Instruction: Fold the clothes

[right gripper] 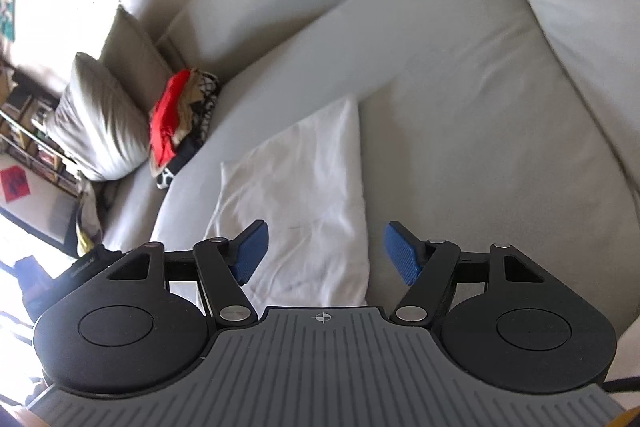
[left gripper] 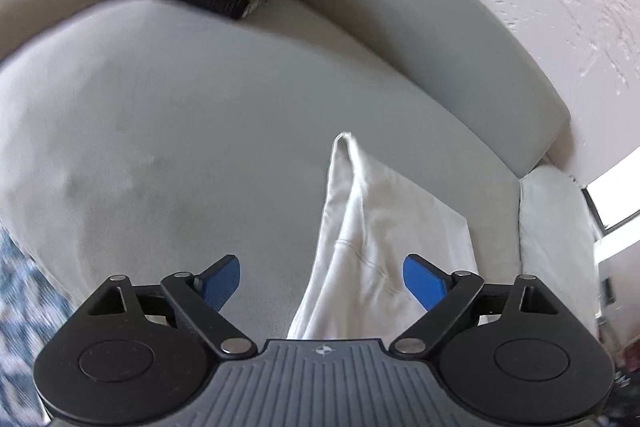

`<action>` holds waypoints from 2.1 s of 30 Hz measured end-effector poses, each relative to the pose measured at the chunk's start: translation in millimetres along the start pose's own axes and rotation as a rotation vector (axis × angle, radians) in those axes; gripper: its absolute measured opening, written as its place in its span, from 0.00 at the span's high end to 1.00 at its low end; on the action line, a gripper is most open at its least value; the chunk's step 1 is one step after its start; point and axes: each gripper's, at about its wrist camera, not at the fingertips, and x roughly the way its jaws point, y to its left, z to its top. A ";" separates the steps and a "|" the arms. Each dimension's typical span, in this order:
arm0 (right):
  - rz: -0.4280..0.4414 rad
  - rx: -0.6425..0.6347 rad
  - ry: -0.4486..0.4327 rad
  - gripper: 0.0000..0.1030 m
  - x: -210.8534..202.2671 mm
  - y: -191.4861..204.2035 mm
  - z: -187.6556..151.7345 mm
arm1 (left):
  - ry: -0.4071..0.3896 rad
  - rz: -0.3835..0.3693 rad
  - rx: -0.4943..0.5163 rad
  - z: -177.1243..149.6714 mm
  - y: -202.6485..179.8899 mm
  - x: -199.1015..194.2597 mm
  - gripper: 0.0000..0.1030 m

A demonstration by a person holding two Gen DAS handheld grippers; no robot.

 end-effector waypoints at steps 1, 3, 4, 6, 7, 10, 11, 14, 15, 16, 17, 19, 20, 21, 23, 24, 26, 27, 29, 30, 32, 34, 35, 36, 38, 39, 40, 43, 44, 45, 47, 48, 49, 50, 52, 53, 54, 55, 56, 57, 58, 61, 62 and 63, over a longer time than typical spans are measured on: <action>0.003 0.012 0.016 0.35 5.8 -3.3 1.2 | 0.037 -0.040 -0.013 1.5 2.6 7.7 0.15; 0.023 0.035 0.046 0.37 16.7 -9.7 2.7 | 0.107 -0.117 -0.037 4.3 7.2 22.9 0.15; 0.034 0.051 0.059 0.39 21.5 -13.3 3.3 | 0.127 -0.138 -0.038 5.0 7.5 29.9 0.15; 0.044 0.075 0.076 0.39 29.5 -19.7 4.3 | 0.147 -0.164 -0.040 6.9 7.6 41.2 0.15; 0.042 0.081 0.081 0.39 32.8 -22.1 4.5 | 0.149 -0.172 -0.041 8.4 7.7 45.9 0.15; 0.037 0.083 0.092 0.40 40.0 -27.4 5.0 | 0.174 -0.223 -0.033 15.0 8.6 60.9 0.15; 0.042 0.087 0.091 0.41 41.1 -28.7 6.0 | 0.196 -0.238 -0.021 17.3 8.3 67.4 0.15; 0.060 0.101 0.096 0.41 46.4 -33.2 10.8 | 0.277 -0.298 -0.003 22.7 5.8 86.5 0.15; 0.067 0.107 0.102 0.41 49.3 -35.0 13.0 | 0.305 -0.318 -0.004 23.9 4.7 92.3 0.15; 0.080 0.116 0.110 0.42 52.1 -37.6 15.5 | 0.326 -0.332 -0.010 24.5 3.0 97.2 0.15; 0.094 0.126 0.119 0.43 54.8 -40.6 17.9 | 0.347 -0.346 -0.016 25.0 1.3 102.1 0.14; 0.117 0.166 0.132 0.46 60.3 -48.2 25.1 | 0.381 -0.362 -0.011 26.4 -3.9 109.9 0.12; 0.128 0.186 0.140 0.47 63.7 -51.6 29.1 | 0.395 -0.366 -0.001 27.2 -7.2 113.1 0.11; 0.142 0.206 0.149 0.47 68.0 -54.7 33.0 | 0.404 -0.369 0.009 27.9 -10.1 115.6 0.11; 0.164 0.227 0.172 0.51 78.8 -57.9 39.6 | 0.418 -0.384 0.022 29.2 -15.4 121.4 0.11; 0.175 0.231 0.186 0.51 85.4 -58.6 43.0 | 0.423 -0.392 0.025 30.2 -18.1 124.9 0.11; 0.194 0.228 0.215 0.54 98.2 -57.9 49.9 | 0.432 -0.412 0.036 32.4 -24.0 133.8 0.13; 0.203 0.226 0.229 0.54 105.6 -56.3 53.0 | 0.439 -0.420 0.041 33.4 -26.7 138.6 0.18; 0.213 0.220 0.249 0.59 119.6 -53.1 58.5 | 0.456 -0.424 0.042 34.8 -33.2 151.0 0.21; 0.209 0.213 0.252 0.60 126.1 -50.9 60.9 | 0.463 -0.421 0.045 35.8 -36.9 156.0 0.21; 0.210 0.200 0.246 0.60 136.9 -46.3 64.7 | 0.471 -0.423 0.054 38.6 -42.1 163.4 0.21; 0.220 0.191 0.226 0.60 146.3 -43.4 67.0 | 0.467 -0.422 0.046 40.5 -43.8 168.8 0.20; 0.223 0.183 0.215 0.61 150.5 -41.6 67.5 | 0.462 -0.422 0.040 41.6 -43.7 170.0 0.21; 0.224 0.173 0.206 0.62 154.3 -39.4 67.6 | 0.455 -0.419 0.040 42.0 -40.6 166.8 0.23; 0.208 0.152 0.187 0.74 157.2 -34.5 66.7 | 0.434 -0.399 0.053 42.0 -37.1 160.3 0.35; 0.188 0.140 0.176 0.81 156.7 -32.8 65.4 | 0.422 -0.378 0.057 41.4 -35.9 157.4 0.47; 0.166 0.126 0.163 0.90 155.7 -31.4 63.7 | 0.409 -0.353 0.058 40.5 -34.8 154.4 0.54; 0.114 0.046 0.099 0.92 147.5 -17.9 57.3 | 0.356 -0.232 0.051 34.2 -35.7 142.1 0.83; 0.087 0.003 0.075 0.93 144.2 -9.5 54.7 | 0.325 -0.209 0.074 30.7 -40.2 135.3 0.85; 0.067 -0.036 0.047 0.93 139.2 -0.5 51.7 | 0.291 -0.178 0.116 26.0 -49.2 128.7 0.86; 0.044 -0.105 -0.014 0.93 125.3 17.4 45.3 | 0.211 -0.117 0.213 15.0 -70.5 112.8 0.88; 0.038 -0.136 -0.045 0.93 116.0 25.9 41.8 | 0.172 -0.095 0.256 9.1 -79.5 102.6 0.88; 0.035 -0.164 -0.076 0.93 105.9 33.9 38.0 | 0.128 -0.080 0.296 2.4 -88.1 90.3 0.89; 0.034 -0.192 -0.109 0.93 94.0 41.5 33.3 | 0.080 -0.074 0.331 -5.3 -96.2 75.7 0.89; 0.027 -0.261 -0.185 0.93 65.7 56.7 20.6 | -0.018 -0.069 0.405 -22.8 -110.4 45.7 0.89; 0.023 -0.298 -0.222 0.93 50.7 64.0 13.5 | -0.072 -0.066 0.446 -32.6 -118.0 29.9 0.89; 0.020 -0.332 -0.259 0.93 34.6 70.6 5.5 | -0.126 -0.069 0.487 -43.2 -125.2 14.6 0.89; 0.020 -0.358 -0.292 0.93 19.5 75.7 -1.5 | -0.178 -0.074 0.521 -54.6 -131.3 -1.9 0.89; 0.026 -0.376 -0.326 0.93 3.4 80.1 -8.1 | -0.227 -0.082 0.552 -65.1 -136.8 -18.0 0.89; 0.033 -0.391 -0.362 0.93 -13.9 84.8 -15.0 | -0.267 -0.099 0.570 -72.8 -140.7 -32.6 0.89; 0.042 -0.401 -0.393 0.93 -29.6 88.1 -21.0 | -0.306 -0.117 0.588 -80.6 -144.5 -47.2 0.89; 0.081 -0.393 -0.486 0.93 -82.9 92.8 -36.3 | -0.411 -0.178 0.642 -100.7 -161.0 -85.7 0.89; 0.085 -0.392 -0.521 0.93 -101.5 93.1 -41.1 | -0.431 -0.209 0.662 -104.6 -168.4 -97.1 0.89; 0.090 -0.392 -0.555 0.93 -120.2 93.4 -45.8 | -0.447 -0.242 0.681 -108.2 -176.2 -107.9 0.89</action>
